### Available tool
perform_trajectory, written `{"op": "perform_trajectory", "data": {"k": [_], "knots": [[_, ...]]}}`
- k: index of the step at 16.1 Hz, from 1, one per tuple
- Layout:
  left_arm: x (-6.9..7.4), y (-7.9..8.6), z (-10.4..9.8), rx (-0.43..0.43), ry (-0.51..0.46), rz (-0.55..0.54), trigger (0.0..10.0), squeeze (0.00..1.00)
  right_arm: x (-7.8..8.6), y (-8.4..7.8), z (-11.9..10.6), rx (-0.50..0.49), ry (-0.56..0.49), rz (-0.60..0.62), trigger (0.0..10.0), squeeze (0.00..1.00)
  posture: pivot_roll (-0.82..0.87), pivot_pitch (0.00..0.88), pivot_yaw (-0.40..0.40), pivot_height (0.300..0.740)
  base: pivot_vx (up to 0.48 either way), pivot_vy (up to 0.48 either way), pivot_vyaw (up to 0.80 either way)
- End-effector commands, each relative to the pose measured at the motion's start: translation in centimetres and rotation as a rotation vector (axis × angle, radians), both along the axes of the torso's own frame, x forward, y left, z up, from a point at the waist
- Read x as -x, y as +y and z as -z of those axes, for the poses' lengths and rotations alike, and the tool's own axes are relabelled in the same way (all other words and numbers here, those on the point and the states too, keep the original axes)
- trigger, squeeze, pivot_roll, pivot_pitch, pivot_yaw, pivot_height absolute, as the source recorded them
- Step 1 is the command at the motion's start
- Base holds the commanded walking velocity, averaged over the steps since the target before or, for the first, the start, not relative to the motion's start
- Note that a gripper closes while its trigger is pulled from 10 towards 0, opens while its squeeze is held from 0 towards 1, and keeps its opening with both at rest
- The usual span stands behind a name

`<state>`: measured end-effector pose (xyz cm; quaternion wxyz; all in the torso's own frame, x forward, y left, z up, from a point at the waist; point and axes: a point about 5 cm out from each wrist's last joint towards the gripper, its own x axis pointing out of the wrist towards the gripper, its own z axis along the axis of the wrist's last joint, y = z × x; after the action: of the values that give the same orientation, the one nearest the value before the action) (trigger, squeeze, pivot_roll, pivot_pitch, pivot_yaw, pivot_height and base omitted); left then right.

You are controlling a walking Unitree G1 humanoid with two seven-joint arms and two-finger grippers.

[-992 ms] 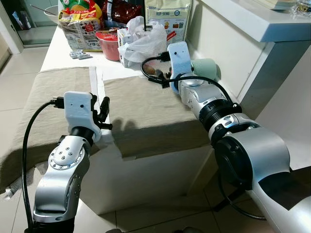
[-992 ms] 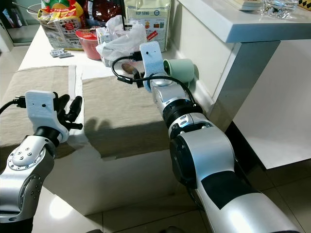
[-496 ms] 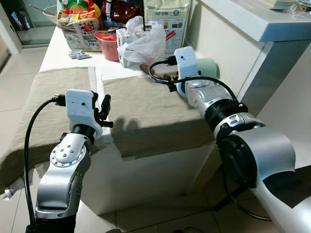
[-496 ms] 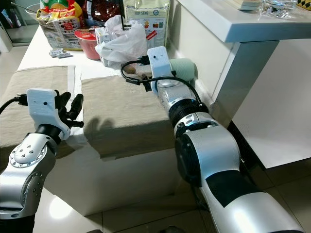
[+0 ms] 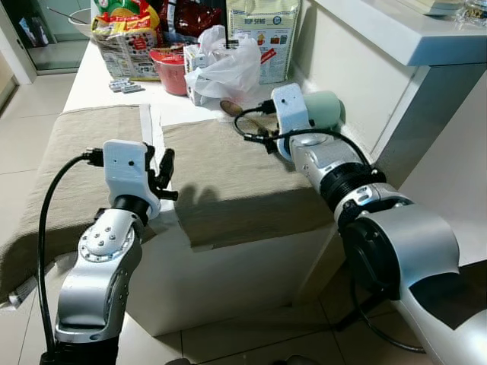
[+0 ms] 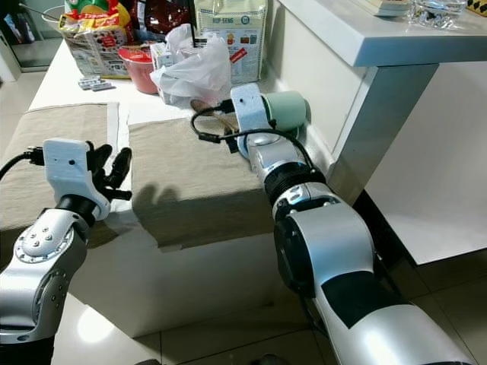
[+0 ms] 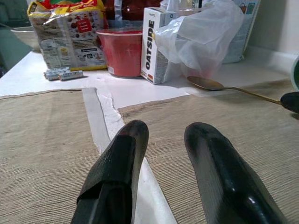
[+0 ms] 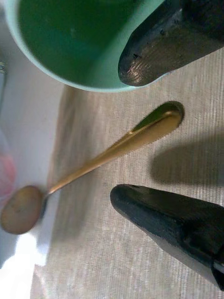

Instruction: Setting the table

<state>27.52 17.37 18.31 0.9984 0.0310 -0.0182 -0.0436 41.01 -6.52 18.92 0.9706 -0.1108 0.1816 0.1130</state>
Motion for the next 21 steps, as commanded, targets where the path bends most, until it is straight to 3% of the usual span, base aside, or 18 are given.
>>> {"op": "perform_trajectory", "data": {"k": [1,6,8,12,15,18,21], "knots": [[0.1,-0.1,-0.1,-0.013,0.006,0.013,10.0,0.00,0.2,-0.1,0.8,0.006,0.033,0.000,10.0,0.00,-0.06,0.049,-0.004,0.740,0.000,0.000,0.00],[-0.1,-0.1,-0.2,-0.021,0.005,0.021,10.0,0.00,0.2,0.2,0.5,-0.002,0.026,-0.003,10.0,0.00,-0.06,0.049,0.000,0.740,0.000,0.000,0.00],[-0.3,-0.1,-0.3,-0.024,0.004,0.029,10.0,0.00,-0.3,0.0,-1.2,-0.060,-0.018,0.028,10.0,0.00,-0.06,0.044,0.009,0.740,0.000,0.000,0.00],[-0.7,0.0,-0.8,-0.040,-0.017,0.032,10.0,0.00,-1.1,-0.4,-4.0,-0.106,-0.197,0.022,10.0,0.00,-0.06,0.039,0.017,0.740,0.000,0.000,0.00],[-0.5,-0.1,-0.7,-0.037,-0.029,0.019,10.0,0.00,-1.4,-1.0,-7.4,-0.131,-0.433,0.026,10.0,0.00,-0.05,0.034,0.022,0.740,0.000,0.000,0.00],[-0.5,-0.2,-0.7,-0.036,-0.029,0.018,10.0,0.00,-1.4,-2.0,-7.0,-0.119,-0.474,0.032,10.0,0.00,-0.04,0.024,0.020,0.740,0.000,0.000,0.00],[-0.5,-0.5,-0.6,-0.032,-0.046,0.002,10.0,0.00,-0.9,-3.7,-5.8,-0.182,-0.564,0.068,10.0,0.00,-0.02,0.000,0.012,0.740,0.000,0.000,0.00]]}}
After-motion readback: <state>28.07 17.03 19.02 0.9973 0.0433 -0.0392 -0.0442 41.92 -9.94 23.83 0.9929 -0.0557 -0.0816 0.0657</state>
